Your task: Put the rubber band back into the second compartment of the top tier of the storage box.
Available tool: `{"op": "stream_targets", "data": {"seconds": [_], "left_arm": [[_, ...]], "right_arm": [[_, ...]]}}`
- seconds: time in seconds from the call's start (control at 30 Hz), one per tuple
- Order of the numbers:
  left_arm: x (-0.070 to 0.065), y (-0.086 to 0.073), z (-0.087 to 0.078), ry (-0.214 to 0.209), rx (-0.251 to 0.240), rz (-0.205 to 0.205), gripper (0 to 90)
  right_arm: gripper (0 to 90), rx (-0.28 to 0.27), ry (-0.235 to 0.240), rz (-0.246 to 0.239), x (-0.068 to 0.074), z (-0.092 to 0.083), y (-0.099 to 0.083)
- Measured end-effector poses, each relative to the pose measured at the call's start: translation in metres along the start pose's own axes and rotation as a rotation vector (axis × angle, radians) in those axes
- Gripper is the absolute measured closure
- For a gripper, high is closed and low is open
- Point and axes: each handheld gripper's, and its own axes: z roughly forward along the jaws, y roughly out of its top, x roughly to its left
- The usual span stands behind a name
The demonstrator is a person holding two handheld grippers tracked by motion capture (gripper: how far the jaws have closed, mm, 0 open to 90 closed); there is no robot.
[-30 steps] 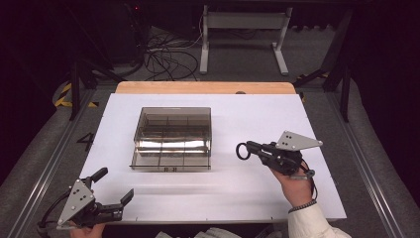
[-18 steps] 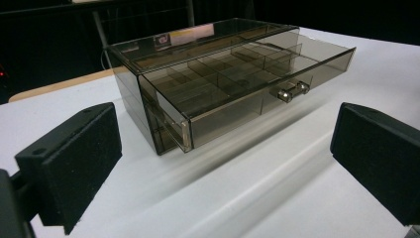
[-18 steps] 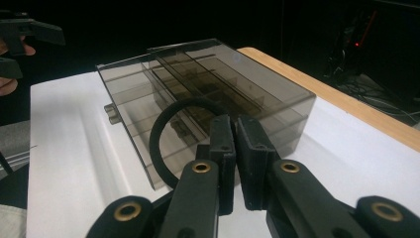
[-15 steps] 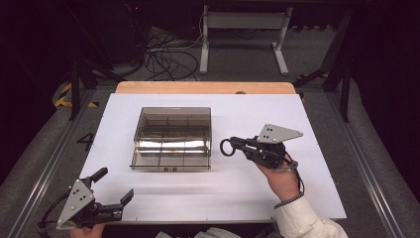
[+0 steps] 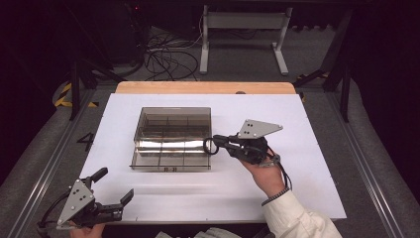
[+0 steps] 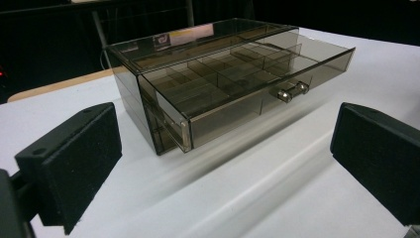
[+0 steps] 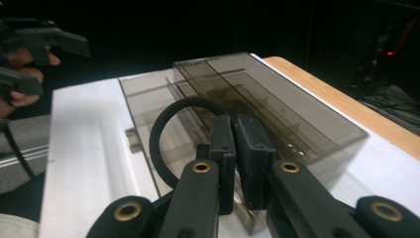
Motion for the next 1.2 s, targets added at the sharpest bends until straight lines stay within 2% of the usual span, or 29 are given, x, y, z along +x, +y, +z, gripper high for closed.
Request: {"op": "stream_targets", "data": {"seconds": [0.37,0.5,0.9,1.2], "left_arm": [[0.0,0.0,0.0,-0.001,0.003,0.001,0.3],[0.0,0.0,0.0,-0.001,0.001,0.002,0.3],[0.0,0.0,0.0,-0.003,0.005,0.006,0.3],[0.0,0.0,0.0,-0.004,0.006,0.008,0.3]], "right_arm": [[86.2,-0.002,0.042,-0.012,0.008,0.023,0.007],[86.2,-0.005,0.068,-0.001,0.013,0.033,0.008],[86.2,0.014,0.091,-0.002,0.026,0.058,0.005],[86.2,0.024,0.096,0.015,0.029,0.075,0.0]]}}
